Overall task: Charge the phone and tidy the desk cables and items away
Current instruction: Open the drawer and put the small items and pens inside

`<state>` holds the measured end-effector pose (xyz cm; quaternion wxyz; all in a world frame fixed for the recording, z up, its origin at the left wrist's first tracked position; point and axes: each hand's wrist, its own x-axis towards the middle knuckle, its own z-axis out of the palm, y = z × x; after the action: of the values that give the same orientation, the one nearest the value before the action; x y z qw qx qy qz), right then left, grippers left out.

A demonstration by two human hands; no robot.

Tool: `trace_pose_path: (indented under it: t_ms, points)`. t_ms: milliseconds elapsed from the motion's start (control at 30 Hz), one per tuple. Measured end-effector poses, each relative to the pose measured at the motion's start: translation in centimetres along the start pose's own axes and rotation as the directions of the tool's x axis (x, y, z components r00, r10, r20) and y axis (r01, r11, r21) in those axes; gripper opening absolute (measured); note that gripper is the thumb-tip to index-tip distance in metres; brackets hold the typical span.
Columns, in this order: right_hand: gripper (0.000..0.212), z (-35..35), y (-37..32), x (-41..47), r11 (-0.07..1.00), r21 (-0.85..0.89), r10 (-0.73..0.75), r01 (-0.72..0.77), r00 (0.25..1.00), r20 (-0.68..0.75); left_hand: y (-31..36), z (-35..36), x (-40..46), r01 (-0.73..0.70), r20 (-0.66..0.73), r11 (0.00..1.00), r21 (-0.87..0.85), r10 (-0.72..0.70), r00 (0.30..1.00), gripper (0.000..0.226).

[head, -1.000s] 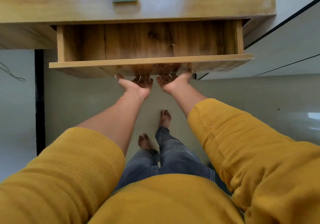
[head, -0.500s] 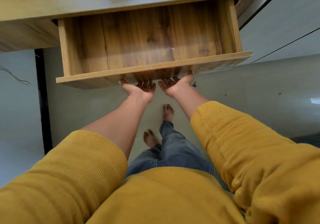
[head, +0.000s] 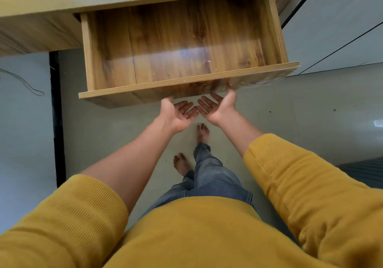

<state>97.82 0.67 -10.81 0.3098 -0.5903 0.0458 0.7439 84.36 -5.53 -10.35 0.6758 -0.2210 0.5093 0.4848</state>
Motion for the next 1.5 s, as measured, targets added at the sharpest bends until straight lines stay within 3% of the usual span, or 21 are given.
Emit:
trace_pose_path:
  t_ms: [67, 133, 200, 233, 300, 367, 433, 533, 600, 733, 833, 967, 1167, 1333, 1500]
  points:
    - [0.061, -0.6, 0.1, -1.1, 0.994, -0.107, -0.024, 0.028, 0.999, 0.036, 0.0, -0.2, -1.5, 0.016, 0.035, 0.975, 0.223, -0.024, 0.999, 0.054]
    - [0.056, -0.8, 0.0, -2.3, 0.963, -0.264, -0.038, 0.056, 0.996, 0.075, 0.2, 0.2, -3.2, -0.062, 0.066, 0.884, 0.463, 0.036, 0.997, 0.045]
    - [0.053, -0.3, -0.3, -3.8, 0.862, -0.490, -0.096, 0.129, 0.991, 0.093, 0.8, 0.7, -4.5, -0.281, 0.128, 0.719, 0.636, 0.261, 0.957, 0.034]
    - [0.051, 0.0, -0.6, -4.6, 0.782, -0.594, -0.164, 0.191, 0.981, 0.101, 1.2, 0.9, -5.0, -0.410, 0.174, 0.577, 0.707, 0.419, 0.891, 0.028]
    - [0.047, 0.8, -1.2, -5.6, 0.577, -0.735, -0.354, 0.355, 0.920, 0.166, 2.3, 1.4, -5.9, -0.556, 0.308, 0.185, 0.811, 0.673, 0.673, 0.025]
    - [0.041, 1.9, -1.8, -6.2, 0.325, -0.788, -0.531, 0.523, 0.790, 0.306, 3.5, 2.0, -6.8, -0.543, 0.430, -0.113, 0.832, 0.750, 0.503, 0.026]
    - [0.034, 3.0, -2.5, -6.6, 0.023, -0.801, -0.632, 0.599, 0.629, 0.452, 4.6, 2.7, -7.2, -0.499, 0.512, -0.266, 0.825, 0.726, 0.459, 0.024]
    - [0.019, 4.7, -3.4, -7.2, -0.300, -0.755, -0.636, 0.583, 0.467, 0.614, 5.8, 3.2, -6.3, -0.393, 0.568, -0.411, 0.822, 0.633, 0.526, 0.028]
    - [0.019, 5.8, -3.9, -7.1, -0.439, -0.720, -0.564, 0.537, 0.460, 0.686, 6.4, 3.1, -5.5, -0.314, 0.554, -0.466, 0.827, 0.583, 0.594, 0.032]
    - [0.043, 6.0, -4.5, -5.5, -0.628, -0.695, -0.348, 0.350, 0.673, 0.653, 6.7, 2.5, -4.4, -0.244, 0.522, -0.515, 0.822, 0.509, 0.684, 0.035]
    - [0.052, 4.7, -4.5, -4.7, -0.749, -0.618, -0.290, 0.239, 0.720, 0.630, 6.5, 2.3, -3.8, -0.170, 0.473, -0.542, 0.823, 0.490, 0.732, 0.043]
    - [0.054, 4.0, -4.4, -4.9, -0.775, -0.594, -0.290, 0.215, 0.714, 0.637, 7.2, 3.1, -3.8, -0.106, 0.391, -0.512, 0.853, 0.491, 0.779, 0.059]
    - [0.059, 3.9, -4.1, -5.1, -0.783, -0.590, -0.237, 0.199, 0.780, 0.579, 6.7, 2.2, -3.8, -0.074, 0.362, -0.534, 0.842, 0.458, 0.812, 0.060]
    - [0.067, 4.0, -4.0, -5.4, -0.788, -0.584, -0.177, 0.196, 0.835, 0.520, 4.8, 1.5, -3.8, -0.006, 0.404, -0.652, 0.758, 0.463, 0.789, 0.066]
    - [0.064, 2.8, -3.6, -6.4, -0.785, -0.571, -0.134, 0.238, 0.836, 0.533, 4.1, 0.2, -3.8, -0.031, 0.468, -0.719, 0.695, 0.419, 0.778, 0.068]
